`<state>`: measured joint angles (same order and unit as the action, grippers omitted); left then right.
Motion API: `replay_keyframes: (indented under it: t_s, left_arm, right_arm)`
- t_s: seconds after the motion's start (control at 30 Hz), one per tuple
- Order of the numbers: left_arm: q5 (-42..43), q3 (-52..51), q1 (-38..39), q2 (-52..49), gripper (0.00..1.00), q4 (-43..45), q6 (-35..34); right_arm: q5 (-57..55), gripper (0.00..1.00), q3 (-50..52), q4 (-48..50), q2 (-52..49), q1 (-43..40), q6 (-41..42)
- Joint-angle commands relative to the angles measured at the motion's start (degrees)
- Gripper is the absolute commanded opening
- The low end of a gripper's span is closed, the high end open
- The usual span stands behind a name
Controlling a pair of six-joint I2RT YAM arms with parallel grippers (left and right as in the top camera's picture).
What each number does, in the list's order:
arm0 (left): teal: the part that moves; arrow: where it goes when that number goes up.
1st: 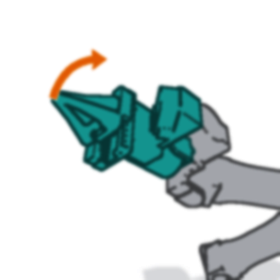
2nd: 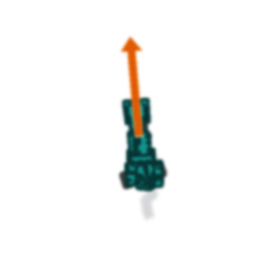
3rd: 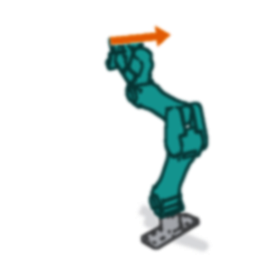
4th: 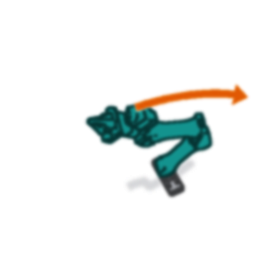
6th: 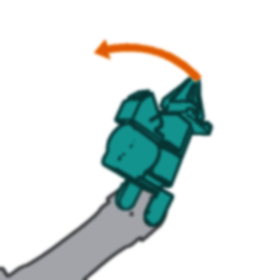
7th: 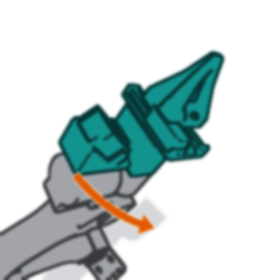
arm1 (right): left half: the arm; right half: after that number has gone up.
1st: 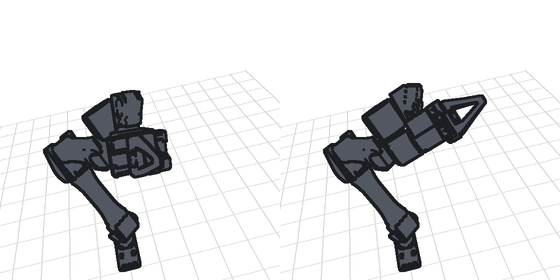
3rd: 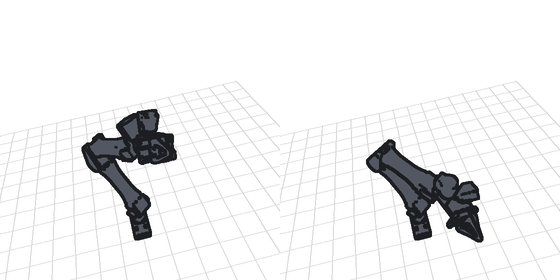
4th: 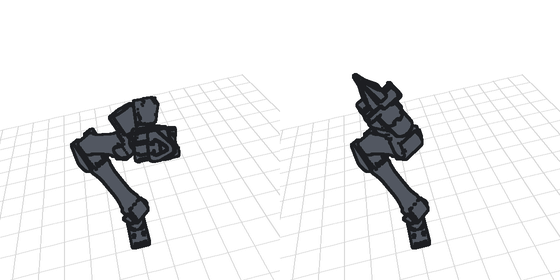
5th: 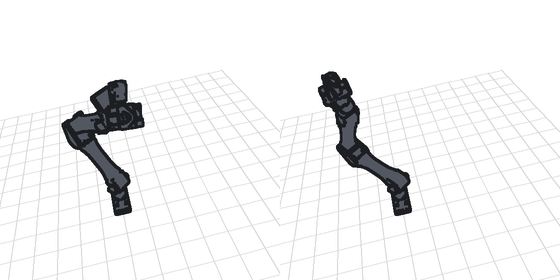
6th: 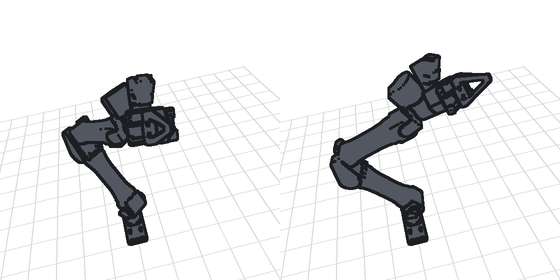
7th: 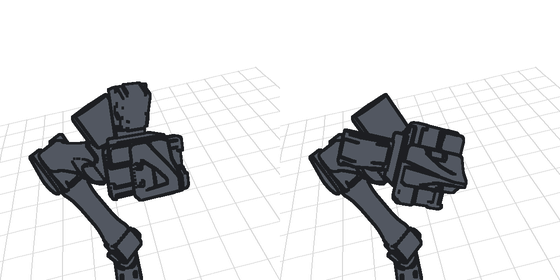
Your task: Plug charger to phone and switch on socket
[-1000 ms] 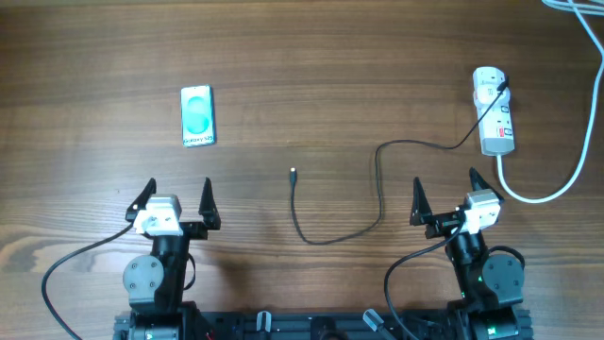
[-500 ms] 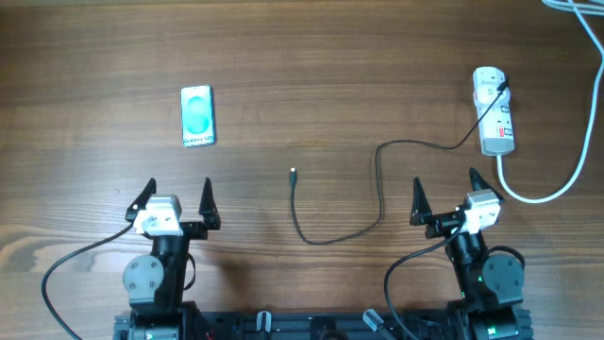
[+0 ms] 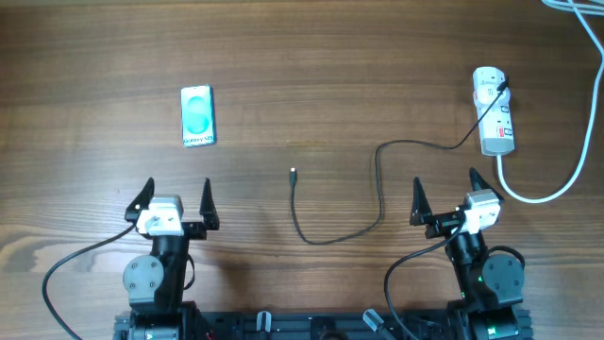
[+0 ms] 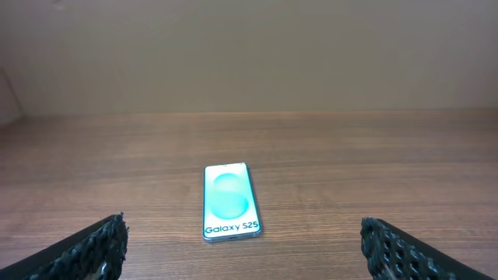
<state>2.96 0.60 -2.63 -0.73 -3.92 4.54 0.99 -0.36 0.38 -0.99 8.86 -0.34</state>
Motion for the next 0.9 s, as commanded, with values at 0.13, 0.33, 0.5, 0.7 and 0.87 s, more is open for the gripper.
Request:
replay_keyframes:
  t_s: [0.13, 0.33, 0.5, 0.7, 0.87]
  left_arm:
    - [4.9, 1.0, 0.3, 0.3, 1.0, 3.1, -4.3]
    - [5.2, 15.1, 0.3, -1.4, 1.0, -12.2, -11.5]
    - [11.3, 35.8, 0.3, -15.7, 1.0, -22.4, -11.3]
    - [16.0, 69.2, 0.3, -46.2, 1.0, -39.3, -10.7]
    - [15.8, 94.3, 0.3, -70.6, 1.0, -55.1, -8.1]
  right_arm:
    - [-1.0, 0.99, 0.1, 0.0, 0.9, 0.2, -0.8]
    - [-1.0, 1.0, 0.1, 0.0, 0.9, 0.2, -0.8]
    - [-1.0, 1.0, 0.1, 0.0, 0.9, 0.2, -0.7]
    - [-1.0, 0.99, 0.1, 0.0, 0.9, 0.2, -0.7]
    - [-1.0, 1.0, 0.1, 0.0, 0.9, 0.2, -0.8]
